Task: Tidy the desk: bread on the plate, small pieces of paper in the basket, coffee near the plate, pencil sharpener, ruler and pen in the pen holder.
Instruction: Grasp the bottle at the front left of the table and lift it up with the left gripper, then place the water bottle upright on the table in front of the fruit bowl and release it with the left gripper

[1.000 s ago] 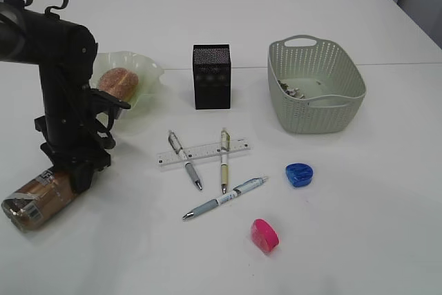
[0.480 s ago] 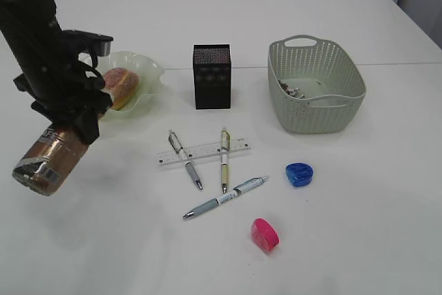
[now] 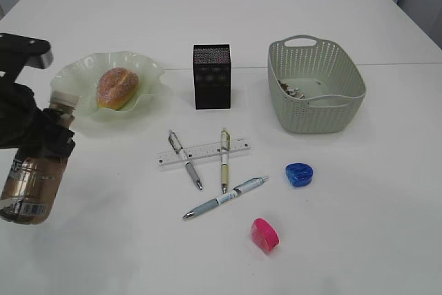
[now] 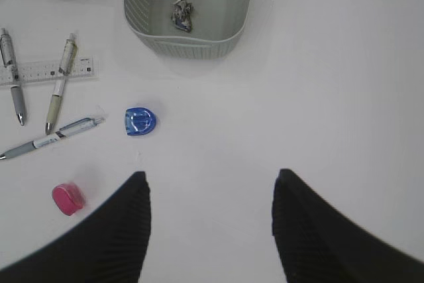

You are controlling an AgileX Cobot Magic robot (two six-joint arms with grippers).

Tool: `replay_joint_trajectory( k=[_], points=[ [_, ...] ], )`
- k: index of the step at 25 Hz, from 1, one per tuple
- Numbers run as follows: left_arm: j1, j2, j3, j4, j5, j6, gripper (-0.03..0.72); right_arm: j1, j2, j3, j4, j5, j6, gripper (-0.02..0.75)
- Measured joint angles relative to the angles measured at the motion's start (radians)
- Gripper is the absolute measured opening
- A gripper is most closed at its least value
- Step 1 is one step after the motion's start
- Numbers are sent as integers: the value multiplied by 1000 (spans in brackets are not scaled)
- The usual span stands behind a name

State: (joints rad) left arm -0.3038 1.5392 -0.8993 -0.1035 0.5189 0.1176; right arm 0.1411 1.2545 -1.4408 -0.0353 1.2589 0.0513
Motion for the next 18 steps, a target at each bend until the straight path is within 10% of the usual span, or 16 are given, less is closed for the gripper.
replay_joint_trajectory(
  k=[7,18],
  points=[
    [0,-172,325,-29,-683,-1,269,0,0,0,0,0,0,464],
    [0,71,372,-83,-1324,-1,269,0,0,0,-29,0,-1,464]
  ],
)
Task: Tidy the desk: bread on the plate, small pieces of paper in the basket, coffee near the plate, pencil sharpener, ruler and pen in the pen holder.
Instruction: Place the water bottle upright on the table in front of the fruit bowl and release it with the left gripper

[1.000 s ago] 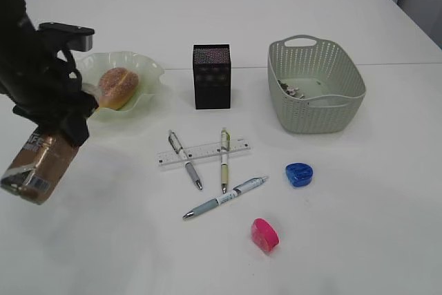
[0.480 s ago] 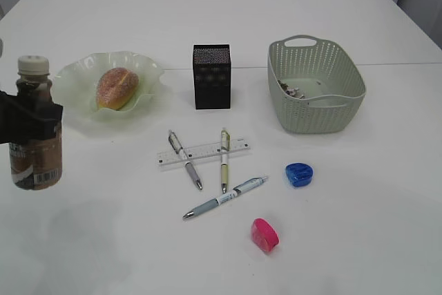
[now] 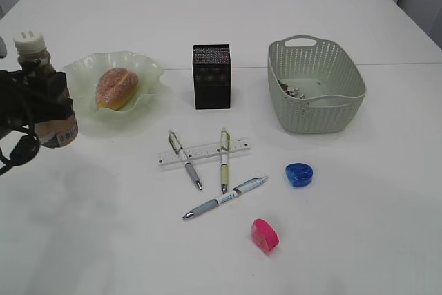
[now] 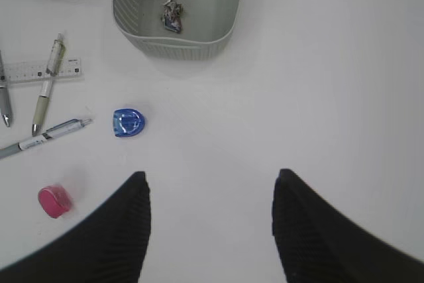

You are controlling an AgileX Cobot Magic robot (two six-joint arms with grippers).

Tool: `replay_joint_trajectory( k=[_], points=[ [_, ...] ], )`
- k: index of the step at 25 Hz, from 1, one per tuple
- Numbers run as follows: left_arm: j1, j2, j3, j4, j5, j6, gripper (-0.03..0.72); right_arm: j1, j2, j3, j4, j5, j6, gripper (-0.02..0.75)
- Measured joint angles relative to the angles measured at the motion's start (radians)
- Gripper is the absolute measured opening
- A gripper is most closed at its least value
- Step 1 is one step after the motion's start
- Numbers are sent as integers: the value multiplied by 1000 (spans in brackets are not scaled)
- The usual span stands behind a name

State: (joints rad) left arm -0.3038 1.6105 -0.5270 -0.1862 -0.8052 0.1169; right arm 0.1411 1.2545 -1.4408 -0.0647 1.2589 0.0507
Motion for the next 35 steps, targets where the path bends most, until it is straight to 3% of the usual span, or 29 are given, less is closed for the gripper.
replay_joint_trajectory(
  k=[6,35],
  points=[
    [0,201,0,0,-273,0,269,0,0,0,-12,0,0,464],
    [0,411,-81,44,-313,0,269,0,0,0,-53,0,-4,464]
  ],
)
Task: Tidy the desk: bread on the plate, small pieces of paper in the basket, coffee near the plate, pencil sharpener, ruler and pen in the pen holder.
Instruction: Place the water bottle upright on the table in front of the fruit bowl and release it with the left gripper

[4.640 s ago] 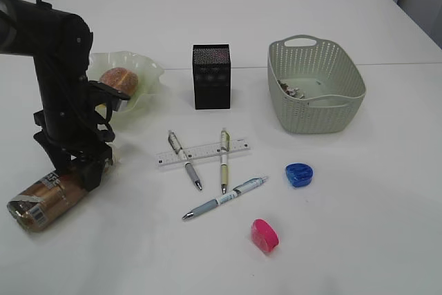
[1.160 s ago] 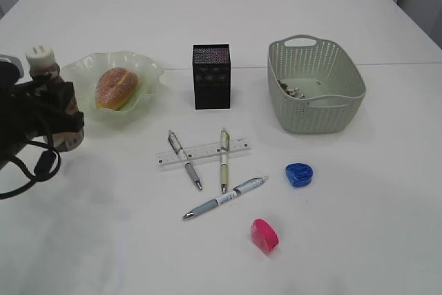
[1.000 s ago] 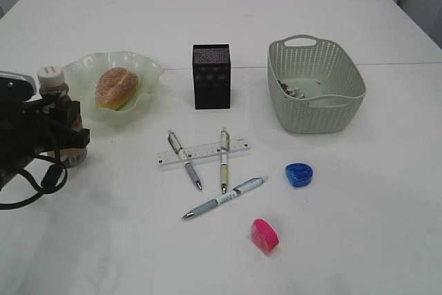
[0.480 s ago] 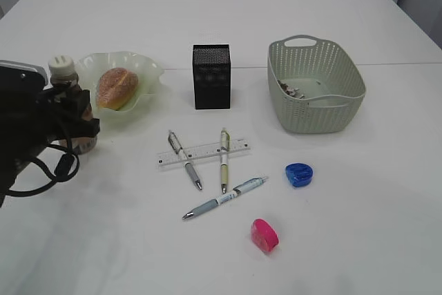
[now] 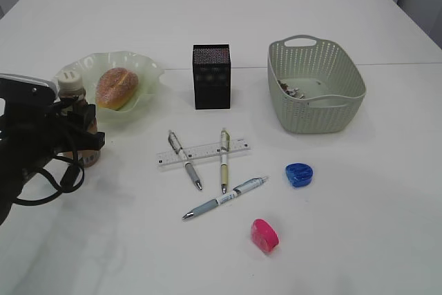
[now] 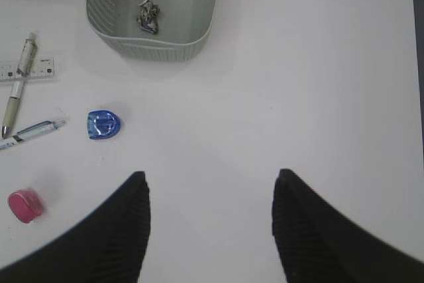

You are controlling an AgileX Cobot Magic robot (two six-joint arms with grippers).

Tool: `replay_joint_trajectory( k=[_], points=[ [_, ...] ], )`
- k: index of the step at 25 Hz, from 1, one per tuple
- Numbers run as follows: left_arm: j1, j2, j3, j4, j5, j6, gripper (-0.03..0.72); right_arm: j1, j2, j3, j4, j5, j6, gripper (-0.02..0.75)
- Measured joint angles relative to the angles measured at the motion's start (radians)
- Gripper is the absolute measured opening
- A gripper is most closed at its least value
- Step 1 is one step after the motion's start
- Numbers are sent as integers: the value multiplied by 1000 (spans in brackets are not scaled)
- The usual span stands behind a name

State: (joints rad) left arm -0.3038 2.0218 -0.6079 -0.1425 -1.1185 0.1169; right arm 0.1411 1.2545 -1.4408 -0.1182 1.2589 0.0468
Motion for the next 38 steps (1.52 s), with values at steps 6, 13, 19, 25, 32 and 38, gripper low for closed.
replay_joint_trajectory(
  k=[6,13,19,25,32,38],
  points=[
    [0,0,0,1,0,0,279,0,0,0,-2,2,0,464],
    [0,0,0,-14,-2,0,378,0,0,0,-2,2,0,464],
    [0,0,0,-46,-2,-4,392,0,0,0,-2,2,0,464],
    [0,0,7,-49,-11,-7,397,0,0,0,-2,2,0,464],
    [0,0,9,-65,-17,-37,465,0,0,0,-2,2,0,464],
    [0,-17,9,-81,-17,-44,502,0,0,0,-2,2,0,464]
  ],
)
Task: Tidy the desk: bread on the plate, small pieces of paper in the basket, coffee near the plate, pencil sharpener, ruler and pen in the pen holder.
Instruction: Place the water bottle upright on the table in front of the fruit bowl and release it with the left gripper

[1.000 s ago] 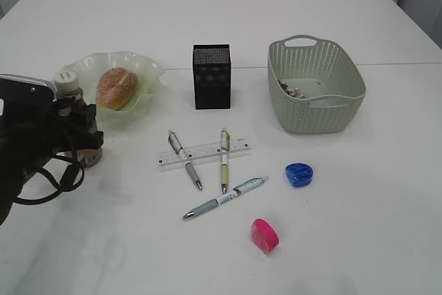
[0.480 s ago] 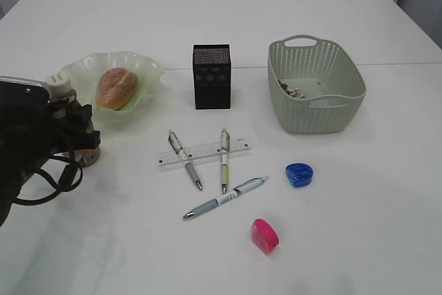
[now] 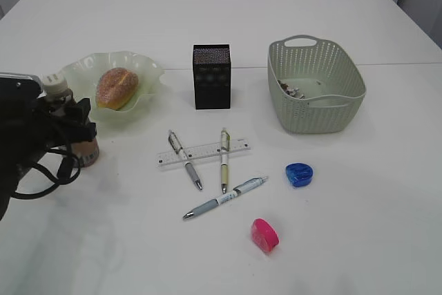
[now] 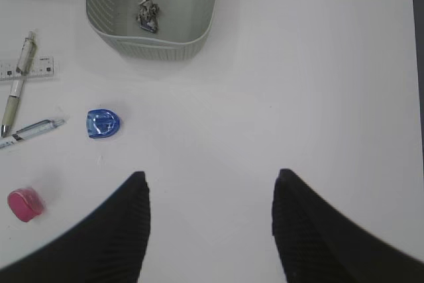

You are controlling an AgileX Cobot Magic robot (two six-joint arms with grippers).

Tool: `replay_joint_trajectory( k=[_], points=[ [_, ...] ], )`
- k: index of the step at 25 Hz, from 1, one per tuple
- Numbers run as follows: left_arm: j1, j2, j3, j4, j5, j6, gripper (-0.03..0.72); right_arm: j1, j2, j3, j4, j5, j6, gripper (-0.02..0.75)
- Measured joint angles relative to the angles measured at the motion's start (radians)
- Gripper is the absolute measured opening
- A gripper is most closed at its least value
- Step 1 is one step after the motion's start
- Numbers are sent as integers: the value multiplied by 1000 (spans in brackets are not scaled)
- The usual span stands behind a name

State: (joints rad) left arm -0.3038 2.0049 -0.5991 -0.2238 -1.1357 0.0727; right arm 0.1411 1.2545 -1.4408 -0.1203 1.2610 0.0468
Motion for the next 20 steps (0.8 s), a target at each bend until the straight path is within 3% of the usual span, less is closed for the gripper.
replay_joint_trajectory(
  k=[9,20],
  points=[
    [0,-98,0,20,5,-2,503,0,0,0,0,0,0,464],
    [0,-317,7,28,234,38,491,0,0,0,0,0,0,464]
  ],
)
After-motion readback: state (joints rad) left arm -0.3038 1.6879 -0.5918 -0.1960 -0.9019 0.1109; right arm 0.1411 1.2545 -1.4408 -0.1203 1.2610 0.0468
